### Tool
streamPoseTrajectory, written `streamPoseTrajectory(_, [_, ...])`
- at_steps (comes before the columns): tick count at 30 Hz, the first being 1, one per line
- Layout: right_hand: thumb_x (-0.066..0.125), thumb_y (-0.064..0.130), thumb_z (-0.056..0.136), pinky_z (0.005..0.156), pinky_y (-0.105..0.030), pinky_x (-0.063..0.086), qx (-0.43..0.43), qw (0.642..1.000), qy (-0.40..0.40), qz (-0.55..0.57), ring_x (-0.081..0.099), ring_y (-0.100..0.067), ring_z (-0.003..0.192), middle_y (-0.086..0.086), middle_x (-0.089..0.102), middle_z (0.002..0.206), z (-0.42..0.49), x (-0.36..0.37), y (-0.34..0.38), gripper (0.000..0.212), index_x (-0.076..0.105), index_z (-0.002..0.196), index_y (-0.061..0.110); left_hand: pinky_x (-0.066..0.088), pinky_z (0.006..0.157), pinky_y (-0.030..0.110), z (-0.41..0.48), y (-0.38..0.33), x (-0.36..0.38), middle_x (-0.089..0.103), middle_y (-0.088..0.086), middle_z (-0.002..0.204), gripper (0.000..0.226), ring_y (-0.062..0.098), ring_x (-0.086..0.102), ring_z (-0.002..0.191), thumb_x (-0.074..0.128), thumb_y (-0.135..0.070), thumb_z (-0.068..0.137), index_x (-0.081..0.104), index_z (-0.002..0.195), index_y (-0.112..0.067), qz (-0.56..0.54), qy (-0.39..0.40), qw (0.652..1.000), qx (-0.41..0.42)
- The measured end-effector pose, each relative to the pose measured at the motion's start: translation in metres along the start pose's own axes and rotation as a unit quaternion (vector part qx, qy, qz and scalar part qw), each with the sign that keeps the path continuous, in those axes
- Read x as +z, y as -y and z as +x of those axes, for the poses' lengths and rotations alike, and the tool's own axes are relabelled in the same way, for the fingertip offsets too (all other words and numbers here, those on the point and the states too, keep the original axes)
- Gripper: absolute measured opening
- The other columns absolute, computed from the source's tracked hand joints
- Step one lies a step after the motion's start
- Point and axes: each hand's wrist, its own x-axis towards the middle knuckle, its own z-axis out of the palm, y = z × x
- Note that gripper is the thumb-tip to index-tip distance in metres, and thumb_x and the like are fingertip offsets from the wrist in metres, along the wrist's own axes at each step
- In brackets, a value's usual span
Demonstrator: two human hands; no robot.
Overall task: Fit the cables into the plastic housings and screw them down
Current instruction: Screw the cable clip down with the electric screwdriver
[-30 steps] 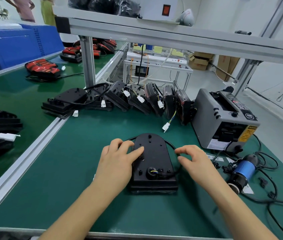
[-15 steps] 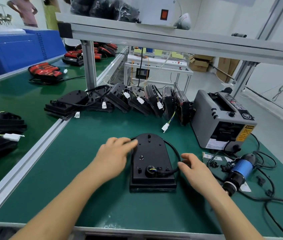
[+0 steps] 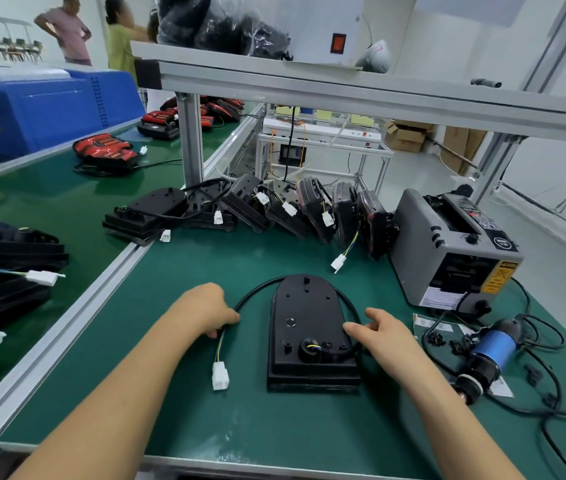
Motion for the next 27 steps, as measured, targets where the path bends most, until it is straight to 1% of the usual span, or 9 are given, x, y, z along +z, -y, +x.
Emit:
streamPoseTrajectory(2, [0.063,0.041,0.086,0.088,-0.028,0.037,-0.004,1.000,0.002,0.010,0.053,-0.017,0.106,0.002,0.055,0.112,-0.001,0.000,0.001,0.068,0.039,0.143,0.012,0.037,0.044,0.018,-0.001,0.004,0.002,0.057,0.004,0.051,0.023,0.016,0.046,0.041,0.060,-0.024,0.084,0.056,0.070,-0.007,-0.160,0.017,0.987,-0.012])
streamPoseTrajectory(6, [0.061,0.038,0.088,0.090,-0.036,0.044,-0.005,0.999,0.010,0.030,0.060,-0.020,0.094,-0.010,0.064,0.116,-0.003,0.001,0.000,0.051,0.055,0.124,0.002,0.034,0.036,0.016,-0.010,0.005,0.011,0.052,-0.001,0.049,0.023,0.010,0.047,0.037,0.060,-0.022,0.091,0.053,0.074,-0.009,-0.406,0.031,0.913,-0.018])
streamPoseTrajectory(9, [0.058,0.037,0.090,0.067,-0.020,0.046,-0.017,0.998,0.031,0.042,0.057,-0.002,0.063,0.002,0.069,0.085,-0.007,0.002,0.000,0.021,0.067,0.091,0.018,0.034,0.034,0.014,-0.021,-0.004,0.023,0.051,-0.001,0.048,0.023,0.007,0.046,0.034,0.057,-0.023,0.095,0.050,0.077,-0.010,-0.480,0.032,0.876,-0.018])
streamPoseTrajectory(11, [0.058,0.041,0.089,0.060,-0.013,0.042,-0.021,0.997,0.041,0.056,0.057,0.004,0.061,0.012,0.068,0.080,-0.009,0.001,0.002,0.020,0.066,0.086,0.023,0.035,0.034,0.016,-0.026,-0.009,0.030,0.053,0.001,0.050,0.023,0.008,0.047,0.034,0.056,-0.022,0.096,0.049,0.079,-0.009,-0.490,0.027,0.871,-0.011])
streamPoseTrajectory(16, [0.059,0.053,0.084,0.093,-0.034,0.047,-0.021,0.998,0.055,0.023,0.062,-0.014,0.100,0.005,0.067,0.109,-0.015,0.003,0.006,0.046,0.062,0.113,0.017,0.050,0.042,0.024,-0.041,-0.024,0.038,0.060,0.011,0.065,0.023,0.014,0.056,0.039,0.048,-0.015,0.099,0.052,0.081,-0.003,-0.429,0.059,0.901,0.019])
streamPoseTrajectory(19, [0.058,0.050,0.085,0.094,-0.038,0.048,-0.035,0.998,0.055,0.007,0.064,-0.016,0.097,0.004,0.069,0.103,-0.018,0.006,0.010,0.039,0.063,0.107,0.019,0.058,0.065,0.031,-0.049,-0.028,0.040,0.065,0.008,0.070,0.031,0.019,0.064,0.056,0.045,-0.023,0.100,0.059,0.084,-0.001,-0.326,0.048,0.943,0.048])
streamPoseTrajectory(22, [0.056,0.042,0.089,0.094,-0.036,0.046,-0.048,0.998,0.045,-0.004,0.061,-0.017,0.102,0.006,0.067,0.109,-0.019,0.011,0.011,0.031,0.061,0.113,0.023,0.053,0.086,0.038,-0.058,-0.027,0.043,0.069,0.014,0.092,0.040,0.021,0.061,0.074,0.042,-0.034,0.099,0.061,0.095,0.001,-0.233,0.026,0.969,0.084])
streamPoseTrajectory(25, [0.055,0.032,0.092,0.083,-0.029,0.044,-0.061,0.998,0.017,0.025,0.059,-0.015,0.099,0.007,0.065,0.106,-0.019,0.015,0.013,0.018,0.061,0.108,0.026,0.046,0.095,0.042,-0.070,-0.027,0.049,0.064,0.015,0.106,0.037,0.020,0.056,0.085,0.038,-0.034,0.099,0.057,0.098,-0.002,-0.259,0.024,0.960,0.105])
streamPoseTrajectory(27, [0.055,0.025,0.092,0.072,-0.020,0.042,-0.075,0.995,-0.006,0.063,0.059,-0.010,0.092,0.007,0.066,0.104,-0.019,0.016,0.014,0.010,0.059,0.101,0.029,0.044,0.100,0.042,-0.080,-0.030,0.054,0.065,0.002,0.111,0.027,0.017,0.059,0.100,0.038,-0.035,0.100,0.061,0.102,-0.021,-0.364,0.052,0.923,0.113])
